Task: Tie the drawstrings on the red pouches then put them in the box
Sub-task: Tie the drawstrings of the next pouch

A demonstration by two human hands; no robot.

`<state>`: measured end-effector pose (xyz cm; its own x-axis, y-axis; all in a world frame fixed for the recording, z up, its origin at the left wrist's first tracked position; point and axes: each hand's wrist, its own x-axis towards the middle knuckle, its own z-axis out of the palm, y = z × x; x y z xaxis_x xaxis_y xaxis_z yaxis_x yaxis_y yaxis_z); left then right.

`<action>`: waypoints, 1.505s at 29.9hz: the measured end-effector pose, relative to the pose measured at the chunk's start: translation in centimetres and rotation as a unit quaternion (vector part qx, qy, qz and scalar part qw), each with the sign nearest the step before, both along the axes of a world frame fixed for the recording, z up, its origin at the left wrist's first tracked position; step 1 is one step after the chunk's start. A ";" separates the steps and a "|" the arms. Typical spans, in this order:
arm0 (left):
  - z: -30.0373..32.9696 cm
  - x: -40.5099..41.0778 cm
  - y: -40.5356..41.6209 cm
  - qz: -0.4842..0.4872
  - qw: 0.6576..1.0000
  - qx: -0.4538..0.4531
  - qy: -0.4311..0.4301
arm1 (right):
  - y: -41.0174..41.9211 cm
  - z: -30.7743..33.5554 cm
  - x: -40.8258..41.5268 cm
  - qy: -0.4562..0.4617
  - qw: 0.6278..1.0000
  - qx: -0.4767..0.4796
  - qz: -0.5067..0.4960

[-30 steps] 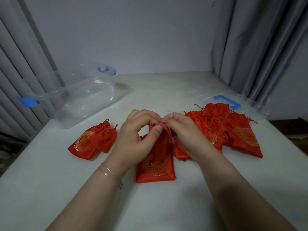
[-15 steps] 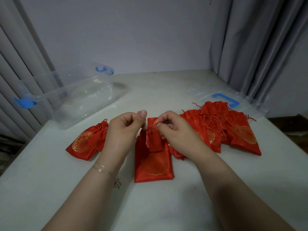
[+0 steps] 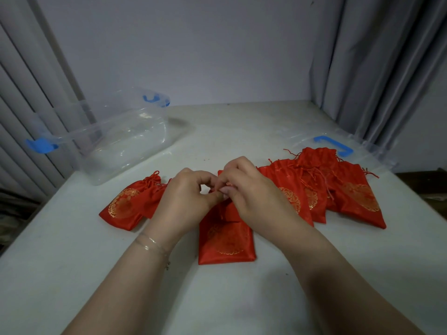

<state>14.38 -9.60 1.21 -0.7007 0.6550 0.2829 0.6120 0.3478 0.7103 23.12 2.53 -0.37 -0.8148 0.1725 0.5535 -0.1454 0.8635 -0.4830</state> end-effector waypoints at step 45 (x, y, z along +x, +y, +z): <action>0.4 -0.1 -0.3 -0.106 0.940 0.186 -0.267 | 1.0 -0.3 -0.4 -0.072 0.948 -0.311 0.019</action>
